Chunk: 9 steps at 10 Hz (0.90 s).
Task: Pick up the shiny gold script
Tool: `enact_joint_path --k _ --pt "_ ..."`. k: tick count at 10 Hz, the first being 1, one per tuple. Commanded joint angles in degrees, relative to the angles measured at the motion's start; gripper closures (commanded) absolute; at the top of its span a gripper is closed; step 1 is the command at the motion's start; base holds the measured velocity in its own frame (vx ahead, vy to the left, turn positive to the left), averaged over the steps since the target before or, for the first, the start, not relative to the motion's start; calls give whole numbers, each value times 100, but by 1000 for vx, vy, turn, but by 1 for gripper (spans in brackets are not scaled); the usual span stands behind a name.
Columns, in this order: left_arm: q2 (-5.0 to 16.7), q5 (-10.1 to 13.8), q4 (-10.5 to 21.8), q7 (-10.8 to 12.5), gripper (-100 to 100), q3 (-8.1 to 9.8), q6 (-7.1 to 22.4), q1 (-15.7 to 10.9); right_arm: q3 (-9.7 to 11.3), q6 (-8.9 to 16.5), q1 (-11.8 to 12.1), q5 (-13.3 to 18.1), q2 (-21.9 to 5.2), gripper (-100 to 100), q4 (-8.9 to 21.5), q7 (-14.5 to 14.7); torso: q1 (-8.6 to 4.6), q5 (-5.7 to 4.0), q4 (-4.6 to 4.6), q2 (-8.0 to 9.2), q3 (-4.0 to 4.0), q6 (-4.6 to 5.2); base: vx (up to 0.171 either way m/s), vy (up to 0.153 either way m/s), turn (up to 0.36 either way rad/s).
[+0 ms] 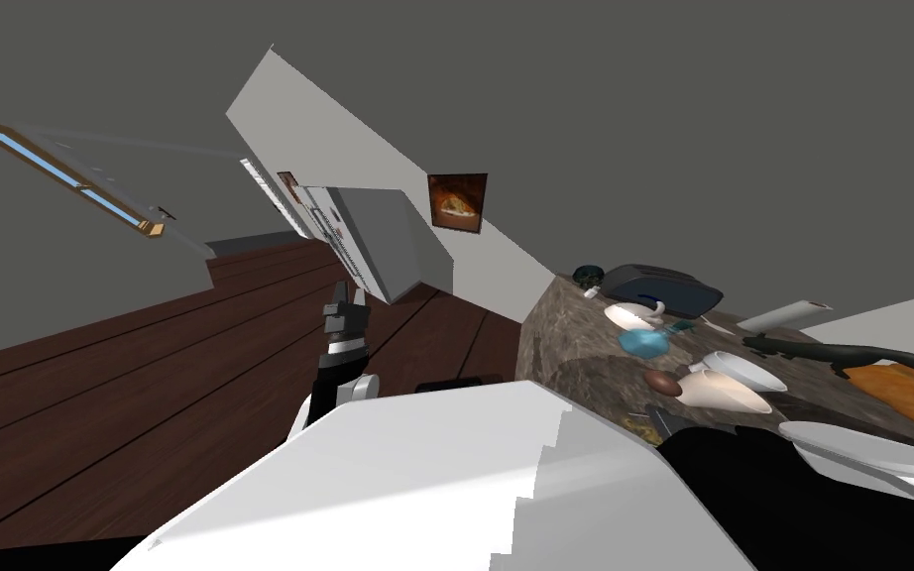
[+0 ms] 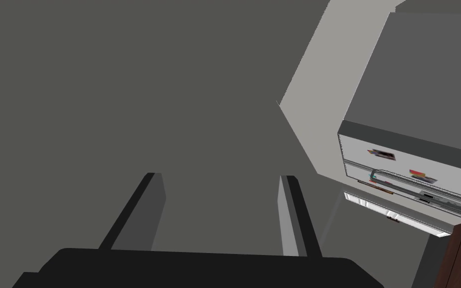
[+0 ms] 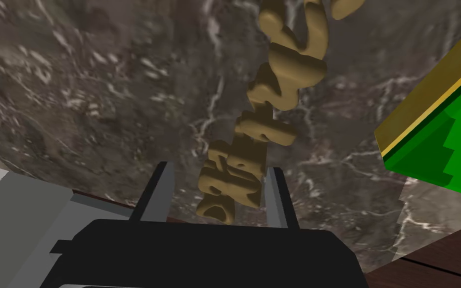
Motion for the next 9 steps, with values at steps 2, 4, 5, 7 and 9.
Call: enact_joint_path --k 2,4,5,7,9 --pt "0 0 0 0 0 0 0 0 5 -6 4 4 -2 100 -1 2 -3 -1 4 3 3 0 0 0 0" --pt "0 0 0 0 0 0 0 0 2 -5 1 3 -3 100 -1 3 -4 -1 4 9 7 3 0 0 0" --pt "0 0 0 0 0 0 0 0 2 -4 1 3 -3 0 -1 3 -4 -1 4 10 7 3 0 0 0" --pt "0 0 0 0 0 0 0 -1 -20 200 -87 116 -284 100 -261 -412 -14 -1 8 26 16 -5 -125 -60 91" --pt "0 0 0 0 0 0 0 -2 -54 314 -99 170 -438 100 -418 -722 -26 -5 16 62 37 8 -135 -34 57"
